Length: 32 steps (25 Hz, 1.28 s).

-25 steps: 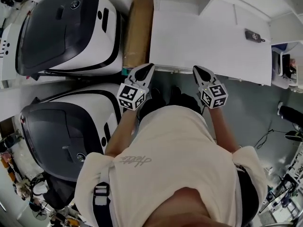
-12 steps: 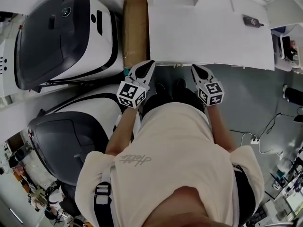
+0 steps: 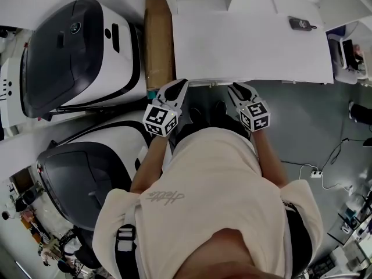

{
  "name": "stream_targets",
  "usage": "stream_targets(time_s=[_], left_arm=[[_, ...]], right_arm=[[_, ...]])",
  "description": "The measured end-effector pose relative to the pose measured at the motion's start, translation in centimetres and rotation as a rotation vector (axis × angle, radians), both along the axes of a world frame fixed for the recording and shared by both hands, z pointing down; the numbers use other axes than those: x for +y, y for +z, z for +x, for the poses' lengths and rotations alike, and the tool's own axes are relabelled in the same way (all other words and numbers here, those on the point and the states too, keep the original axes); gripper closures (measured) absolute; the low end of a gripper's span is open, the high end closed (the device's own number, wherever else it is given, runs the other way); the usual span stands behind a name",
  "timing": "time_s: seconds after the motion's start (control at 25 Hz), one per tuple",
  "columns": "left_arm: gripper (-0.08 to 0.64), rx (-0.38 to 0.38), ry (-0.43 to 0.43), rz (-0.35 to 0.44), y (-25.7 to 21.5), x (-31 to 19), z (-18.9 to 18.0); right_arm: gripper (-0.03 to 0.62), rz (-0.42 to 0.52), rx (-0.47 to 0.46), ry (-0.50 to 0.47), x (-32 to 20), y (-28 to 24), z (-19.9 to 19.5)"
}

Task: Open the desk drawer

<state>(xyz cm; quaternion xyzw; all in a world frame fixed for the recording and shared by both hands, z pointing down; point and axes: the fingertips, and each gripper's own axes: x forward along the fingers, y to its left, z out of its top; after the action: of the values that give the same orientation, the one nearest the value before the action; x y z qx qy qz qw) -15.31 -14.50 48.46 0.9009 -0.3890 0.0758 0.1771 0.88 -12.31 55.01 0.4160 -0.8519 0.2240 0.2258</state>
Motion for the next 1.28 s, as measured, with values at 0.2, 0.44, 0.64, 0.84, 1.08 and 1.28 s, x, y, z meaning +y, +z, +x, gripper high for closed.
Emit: stream_targets(time_s=[0.2, 0.44, 0.64, 0.84, 1.08, 1.28], left_arm=[[0.560, 0.003, -0.001, -0.028, 0.8, -0.1, 2.5], [0.560, -0.010, -0.022, -0.060, 2.1, -0.6, 4.4], [0.560, -0.025, -0.040, -0.123, 4.5, -0.5, 4.7], [0.560, -0.045, -0.045, -0.154, 6.2, -0.3, 4.9], [0.560, -0.050, -0.029, -0.199, 8.3, 0.0, 5.5], [0.560, -0.048, -0.027, -0.224, 9.9, -0.2, 5.5]], right_arm=[[0.495, -0.043, 0.016, -0.069, 0.5, 1.4, 1.0], [0.495, -0.137, 0.064, -0.145, 1.0, 6.5, 1.5], [0.495, -0.183, 0.103, -0.163, 0.5, 11.0, 1.6], [0.495, -0.293, 0.109, -0.175, 1.1, 15.9, 1.2], [0.495, -0.370, 0.095, -0.139, 0.1, 20.6, 0.4], [0.495, -0.411, 0.146, -0.160, -0.2, 23.8, -0.5]])
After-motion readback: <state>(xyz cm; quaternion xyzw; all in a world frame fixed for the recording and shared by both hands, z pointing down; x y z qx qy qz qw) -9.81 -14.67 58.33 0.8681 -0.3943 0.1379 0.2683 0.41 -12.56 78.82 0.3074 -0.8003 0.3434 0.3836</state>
